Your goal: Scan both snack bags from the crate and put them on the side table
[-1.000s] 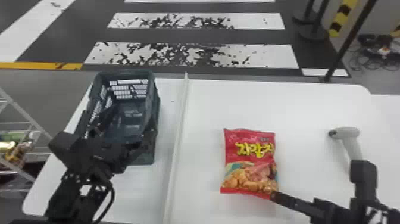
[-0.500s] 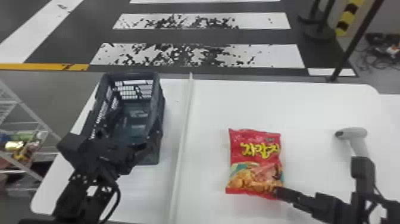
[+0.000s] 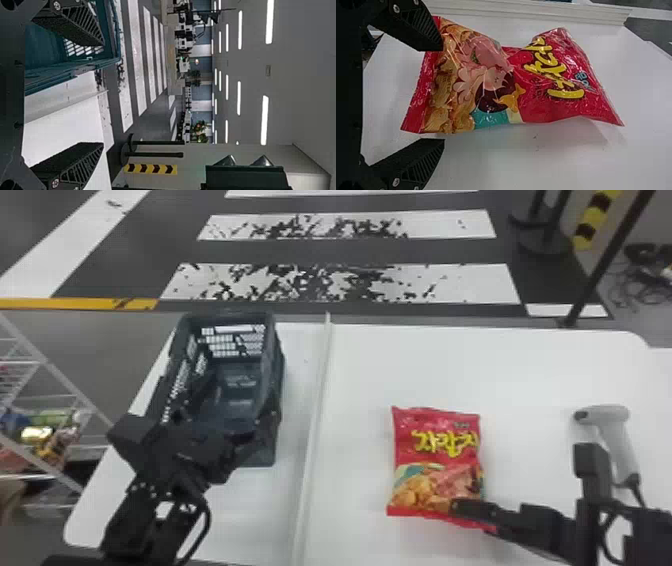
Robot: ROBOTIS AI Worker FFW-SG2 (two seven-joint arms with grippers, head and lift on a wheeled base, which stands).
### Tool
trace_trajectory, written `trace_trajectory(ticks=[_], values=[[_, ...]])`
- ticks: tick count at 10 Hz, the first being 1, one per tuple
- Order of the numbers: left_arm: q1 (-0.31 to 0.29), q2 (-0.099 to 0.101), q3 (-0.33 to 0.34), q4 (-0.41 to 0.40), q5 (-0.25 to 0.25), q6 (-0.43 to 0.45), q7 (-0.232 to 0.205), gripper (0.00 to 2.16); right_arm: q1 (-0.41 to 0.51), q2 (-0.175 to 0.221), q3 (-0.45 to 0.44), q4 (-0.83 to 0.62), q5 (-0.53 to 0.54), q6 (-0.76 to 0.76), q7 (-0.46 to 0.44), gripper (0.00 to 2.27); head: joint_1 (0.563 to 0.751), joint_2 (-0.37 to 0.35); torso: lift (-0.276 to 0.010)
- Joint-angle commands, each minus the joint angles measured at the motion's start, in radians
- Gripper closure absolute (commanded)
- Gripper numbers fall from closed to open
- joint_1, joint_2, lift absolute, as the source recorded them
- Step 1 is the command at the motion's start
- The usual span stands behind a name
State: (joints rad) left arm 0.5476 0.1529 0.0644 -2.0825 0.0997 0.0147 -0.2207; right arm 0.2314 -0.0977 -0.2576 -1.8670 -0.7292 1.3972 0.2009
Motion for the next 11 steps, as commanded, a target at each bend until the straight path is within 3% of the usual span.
trace_trajectory(ticks=[1,2,3,4,5,8,11], values=[[0.0,0.002,0.0,-0.001,0.0,0.0,0.0,0.1,-0.032,0.0,0.011,0.034,0.002,-0.002,0.0,0.33,0.695,0.109,-0.087],[0.0,0.004,0.002,0.001,0.0,0.003,0.0,0.1,-0.041,0.001,0.014,0.048,0.007,-0.008,0.0,0.85,0.695,0.113,-0.087],[0.0,0.004,0.002,0.002,0.002,0.003,0.0,0.1,-0.046,0.004,0.017,0.054,0.027,-0.023,0.0,1.83,0.695,0.116,-0.087],[-0.001,0.005,0.002,0.007,0.002,0.0,0.001,0.1,-0.046,0.003,0.015,0.065,0.034,-0.036,0.015,2.15,0.695,0.114,-0.087],[-0.003,0.005,0.002,0.009,0.002,0.0,0.0,0.1,-0.046,0.004,0.014,0.072,0.033,-0.039,0.023,2.25,0.695,0.113,-0.087],[-0.003,0.005,0.002,0.013,0.002,0.0,0.001,0.1,-0.018,0.007,-0.011,0.049,-0.013,-0.076,0.028,2.25,0.695,0.116,-0.087],[-0.001,0.004,0.003,0.012,0.002,0.003,0.001,0.1,0.036,0.007,-0.017,-0.23,0.102,-0.06,-0.002,2.25,0.695,0.096,-0.087]])
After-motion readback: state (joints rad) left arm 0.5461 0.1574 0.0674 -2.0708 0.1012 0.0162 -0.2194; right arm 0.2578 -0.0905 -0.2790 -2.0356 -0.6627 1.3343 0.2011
